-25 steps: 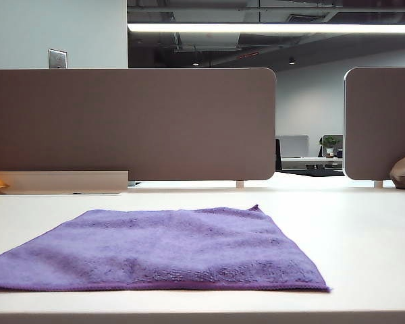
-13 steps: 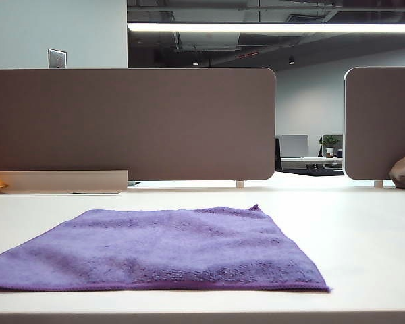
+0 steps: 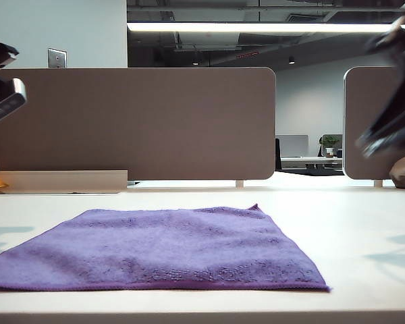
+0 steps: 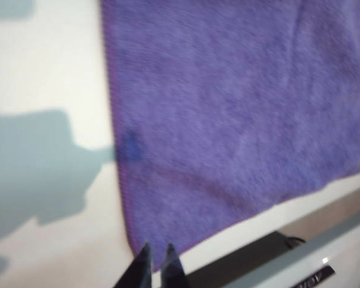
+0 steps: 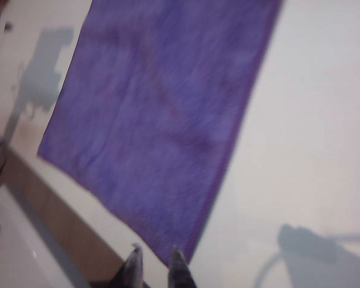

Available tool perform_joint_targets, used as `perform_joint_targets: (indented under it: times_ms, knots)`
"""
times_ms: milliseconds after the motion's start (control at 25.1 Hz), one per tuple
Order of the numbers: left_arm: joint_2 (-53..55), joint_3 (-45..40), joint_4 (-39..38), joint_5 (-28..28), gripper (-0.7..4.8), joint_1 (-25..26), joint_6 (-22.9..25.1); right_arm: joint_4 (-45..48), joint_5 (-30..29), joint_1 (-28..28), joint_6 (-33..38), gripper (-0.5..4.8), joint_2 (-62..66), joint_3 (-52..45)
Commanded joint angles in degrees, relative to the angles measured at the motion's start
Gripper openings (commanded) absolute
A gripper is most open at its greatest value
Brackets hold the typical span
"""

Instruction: Fold the bottom of the cloth upward, then fold it vertically to form a square shape.

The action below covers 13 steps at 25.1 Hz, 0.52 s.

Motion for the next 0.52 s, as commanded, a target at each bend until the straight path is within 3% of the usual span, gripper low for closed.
perform_joint_targets:
  times_ms: [40,159,438,518]
  knots:
    - [-0.15,-0.92,-0.04,1.25,0.56,-0.55,0.79,5.84,2.51,7.10,0.17,0.68,7.04,0.22]
    - [-0.13,-1.90,-0.04,1.40,0.84,-0.55,0.76,7.67,4.31,10.80,1.92,1.27,13.86,0.22]
    - [-0.13,-7.39,1.70,1.38,0.84,-0.55,0.61,7.02,4.02,10.78,1.92,1.30,17.29,0.22]
    - [-0.13,-8.83,2.16,1.38,0.85,-0.55,0.59,5.57,3.98,10.80,1.92,1.54,17.29,0.22]
